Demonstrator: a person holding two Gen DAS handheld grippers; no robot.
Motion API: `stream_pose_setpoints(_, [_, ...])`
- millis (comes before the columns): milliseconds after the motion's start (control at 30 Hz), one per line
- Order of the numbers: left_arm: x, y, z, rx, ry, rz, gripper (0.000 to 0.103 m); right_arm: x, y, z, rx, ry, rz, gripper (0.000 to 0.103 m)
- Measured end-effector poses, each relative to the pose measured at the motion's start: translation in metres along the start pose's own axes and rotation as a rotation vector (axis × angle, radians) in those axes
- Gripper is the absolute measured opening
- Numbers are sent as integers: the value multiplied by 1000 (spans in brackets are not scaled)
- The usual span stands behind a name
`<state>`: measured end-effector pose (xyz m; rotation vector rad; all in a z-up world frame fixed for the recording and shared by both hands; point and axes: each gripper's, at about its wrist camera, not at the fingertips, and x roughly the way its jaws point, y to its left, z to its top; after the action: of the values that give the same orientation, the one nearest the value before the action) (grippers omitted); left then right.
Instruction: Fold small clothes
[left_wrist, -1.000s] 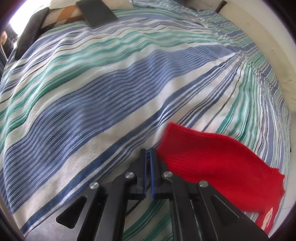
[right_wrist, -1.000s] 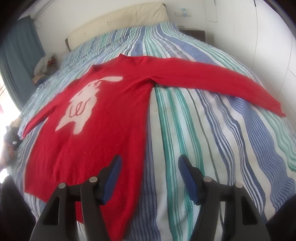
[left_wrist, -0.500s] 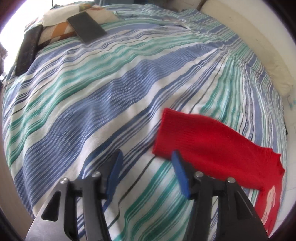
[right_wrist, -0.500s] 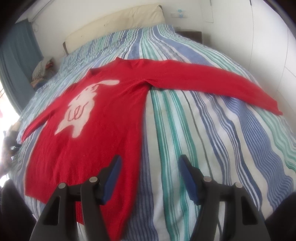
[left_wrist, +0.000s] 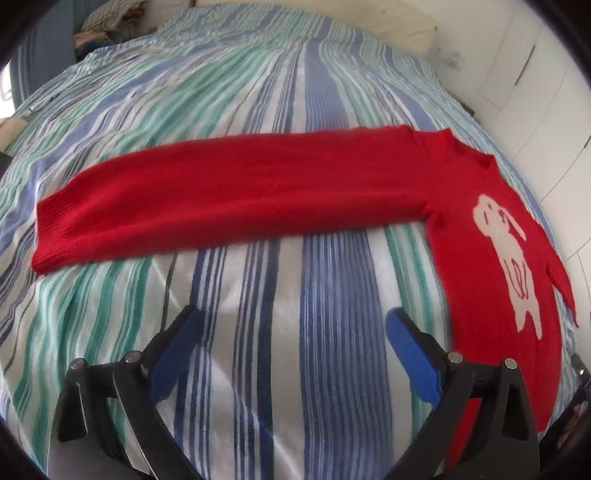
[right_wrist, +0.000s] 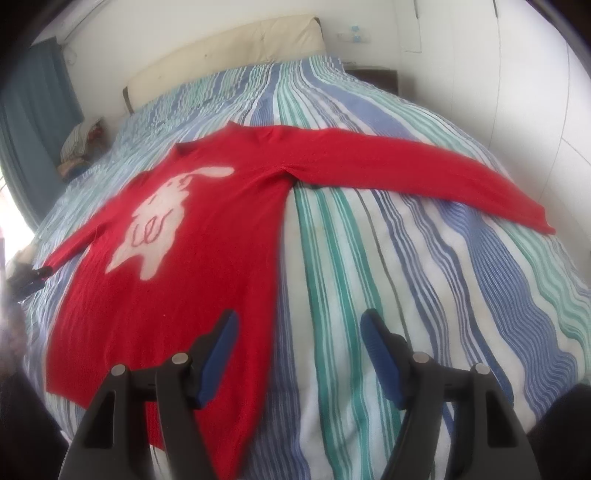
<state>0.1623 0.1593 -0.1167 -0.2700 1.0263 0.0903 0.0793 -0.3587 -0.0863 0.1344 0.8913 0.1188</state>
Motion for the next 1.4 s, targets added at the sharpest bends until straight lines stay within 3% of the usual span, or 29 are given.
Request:
stream_pose_setpoints(33, [9,-3,-9,40,7,22,102,-1,-1,0,1,-4,-3,68])
stream_pose_setpoints(100, [5,-10,-21,113,-79,65,103,-2,-2,0,6,-7,-8,68])
stream_pose_setpoints(200, [4,-18,-22,149,-73,117,103,-1,-3,1,12,-6,-7,69])
stream_pose_setpoints(333, [0,-8,-25,117,-96,68,103,0,-3,2,9,-3,-4,69])
stream_pose_setpoints(500, [6,-17,-25,141,-97,103,103,0,-2,2,3,-1,0,69])
stream_pose_setpoints(1067, [7,-14,-24,135,-96,98,103,-1,9,1,-38,-5,2,69])
stream_pose_setpoints(1400, [7,-14,-24,135,-96,99,103,1,-5,3,36,-6,10,70])
